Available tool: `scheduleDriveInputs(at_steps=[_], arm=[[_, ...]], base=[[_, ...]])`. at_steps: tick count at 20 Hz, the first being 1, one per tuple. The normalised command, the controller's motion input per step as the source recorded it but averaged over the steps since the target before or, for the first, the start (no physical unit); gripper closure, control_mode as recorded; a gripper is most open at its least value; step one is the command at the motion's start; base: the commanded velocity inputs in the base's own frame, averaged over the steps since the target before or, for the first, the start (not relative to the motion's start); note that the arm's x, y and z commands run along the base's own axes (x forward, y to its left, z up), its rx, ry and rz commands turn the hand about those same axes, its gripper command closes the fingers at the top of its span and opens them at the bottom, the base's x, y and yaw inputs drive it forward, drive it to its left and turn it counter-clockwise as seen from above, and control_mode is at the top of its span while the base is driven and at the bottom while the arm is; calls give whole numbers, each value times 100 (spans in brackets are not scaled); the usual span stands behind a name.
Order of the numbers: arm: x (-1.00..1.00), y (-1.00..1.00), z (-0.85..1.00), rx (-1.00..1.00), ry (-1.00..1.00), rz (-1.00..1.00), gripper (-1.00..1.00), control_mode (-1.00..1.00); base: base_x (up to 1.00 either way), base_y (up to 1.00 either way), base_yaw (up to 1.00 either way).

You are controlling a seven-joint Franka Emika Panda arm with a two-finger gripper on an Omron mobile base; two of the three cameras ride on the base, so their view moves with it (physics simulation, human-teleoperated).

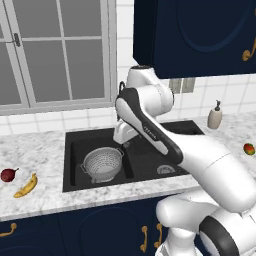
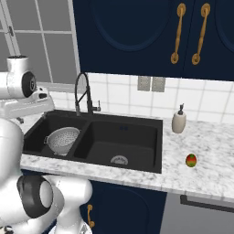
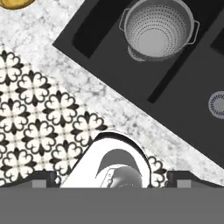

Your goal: Put the colander in the sink, put the pear, mango, banana in the colander, and turn on the sink faucet and pour water over the colander.

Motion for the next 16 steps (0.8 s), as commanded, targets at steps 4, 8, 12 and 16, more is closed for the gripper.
scheduleDriveInputs(at_steps=[4, 8, 12, 16], arm=[[-47, -100, 0, 9, 6, -35, -100, -100], [-27, -100, 0, 6, 9, -36, -100, -100], [-9, -100, 0, 1, 19, -37, -100, -100], [-2, -100, 0, 0, 26, -39, -100, -100]], base=[[0, 0, 0], [0, 0, 0], [0, 0, 0], [0, 0, 0]])
